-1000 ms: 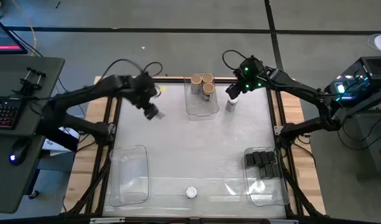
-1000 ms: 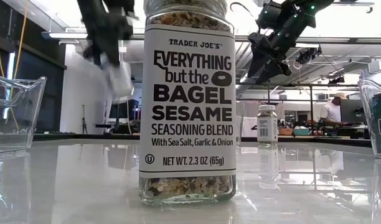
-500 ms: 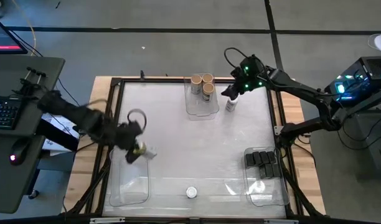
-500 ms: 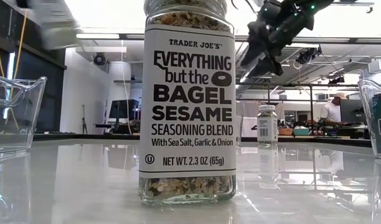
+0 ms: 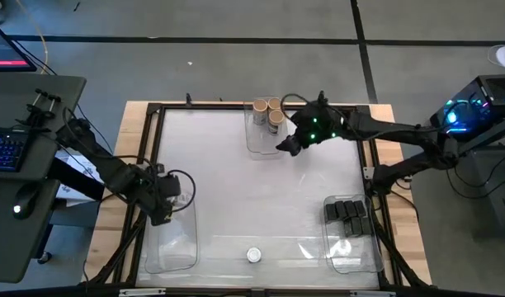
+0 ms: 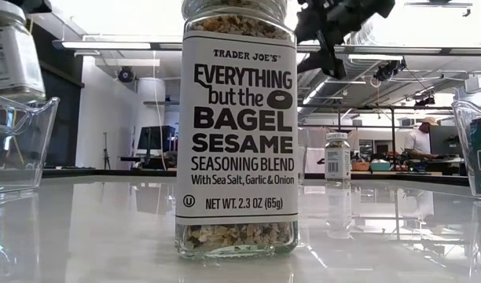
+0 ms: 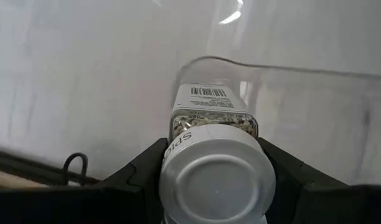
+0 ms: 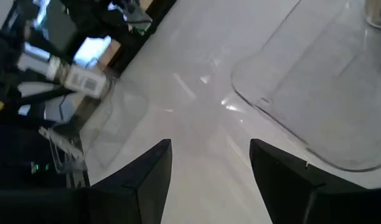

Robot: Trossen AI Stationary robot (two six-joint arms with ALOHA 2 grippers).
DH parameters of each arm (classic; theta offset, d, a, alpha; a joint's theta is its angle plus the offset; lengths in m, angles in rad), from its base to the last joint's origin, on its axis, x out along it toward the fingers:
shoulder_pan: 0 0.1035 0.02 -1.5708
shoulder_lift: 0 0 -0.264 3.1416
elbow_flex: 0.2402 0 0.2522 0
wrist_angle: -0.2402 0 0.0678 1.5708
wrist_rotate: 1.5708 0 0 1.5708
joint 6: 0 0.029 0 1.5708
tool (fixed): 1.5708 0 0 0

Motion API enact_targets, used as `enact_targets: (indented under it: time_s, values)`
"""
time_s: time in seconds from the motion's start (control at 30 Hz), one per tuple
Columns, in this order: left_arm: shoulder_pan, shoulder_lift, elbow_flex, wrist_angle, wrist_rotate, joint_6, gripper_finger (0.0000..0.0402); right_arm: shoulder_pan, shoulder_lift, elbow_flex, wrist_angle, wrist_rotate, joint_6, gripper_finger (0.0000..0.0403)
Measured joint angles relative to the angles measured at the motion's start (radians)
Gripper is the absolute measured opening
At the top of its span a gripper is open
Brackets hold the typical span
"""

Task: Sort spices by type
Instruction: Put the white spice bottle into the left transparent bin

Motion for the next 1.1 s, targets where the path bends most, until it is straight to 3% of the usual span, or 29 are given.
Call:
enact_targets:
  time_s: [0.23,0.5,0.87,1.1]
  values:
    - [0.016,0.000,-0.028,0.093,0.006,0.151,0.0168,0.089,0.000,0.000,0.035,0.101,0.116,0.0212]
    - [0.069,0.000,-0.079,0.150,0.062,0.164,0.0168,0.102,0.000,0.000,0.035,0.103,0.121,0.0212]
    - [0.133,0.002,-0.091,0.271,0.028,0.192,0.0168,0.101,0.000,0.000,0.035,0.101,0.061,0.0212]
    - [0.121,0.002,-0.066,0.144,0.126,0.202,0.0168,0.101,0.000,0.000,0.034,0.082,0.034,0.0212]
